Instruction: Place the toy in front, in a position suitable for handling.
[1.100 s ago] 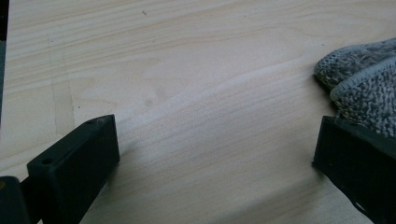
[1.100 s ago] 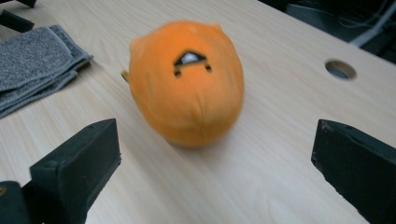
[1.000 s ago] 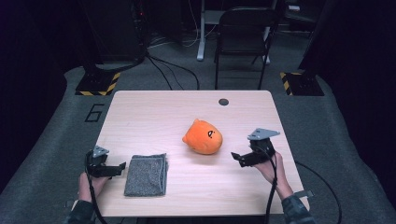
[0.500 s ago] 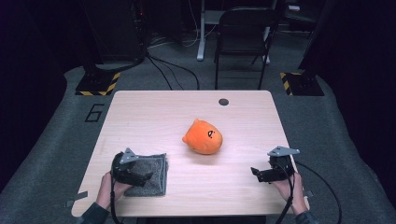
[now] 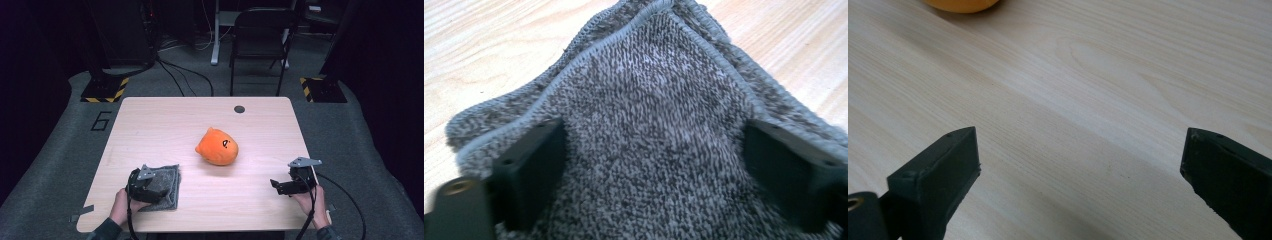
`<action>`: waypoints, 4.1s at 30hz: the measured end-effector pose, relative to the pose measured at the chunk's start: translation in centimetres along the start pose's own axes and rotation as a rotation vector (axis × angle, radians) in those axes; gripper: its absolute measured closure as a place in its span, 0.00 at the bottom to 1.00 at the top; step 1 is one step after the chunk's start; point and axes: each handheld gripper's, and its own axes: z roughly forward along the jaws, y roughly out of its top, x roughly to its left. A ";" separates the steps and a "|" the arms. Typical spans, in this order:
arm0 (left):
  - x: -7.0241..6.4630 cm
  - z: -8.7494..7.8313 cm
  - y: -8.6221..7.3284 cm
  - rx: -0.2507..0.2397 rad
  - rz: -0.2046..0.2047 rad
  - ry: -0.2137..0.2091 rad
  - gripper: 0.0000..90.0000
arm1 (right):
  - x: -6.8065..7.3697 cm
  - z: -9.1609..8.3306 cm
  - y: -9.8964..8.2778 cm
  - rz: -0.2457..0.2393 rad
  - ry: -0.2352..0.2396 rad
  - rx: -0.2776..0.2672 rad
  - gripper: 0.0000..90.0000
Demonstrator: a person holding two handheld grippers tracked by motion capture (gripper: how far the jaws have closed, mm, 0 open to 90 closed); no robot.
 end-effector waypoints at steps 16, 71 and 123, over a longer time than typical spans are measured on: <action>-0.5 -0.7 -0.3 -0.051 0.032 -0.038 0.82 | -0.5 0.0 -0.2 0.011 -0.006 0.009 0.03; -14.8 8.2 11.8 0.010 0.397 -0.370 0.55 | -0.5 0.9 -0.6 0.016 -0.010 0.035 0.04; -0.2 4.3 3.2 -0.073 -0.011 -0.043 0.00 | 16.2 7.6 3.2 -0.315 0.184 0.122 0.14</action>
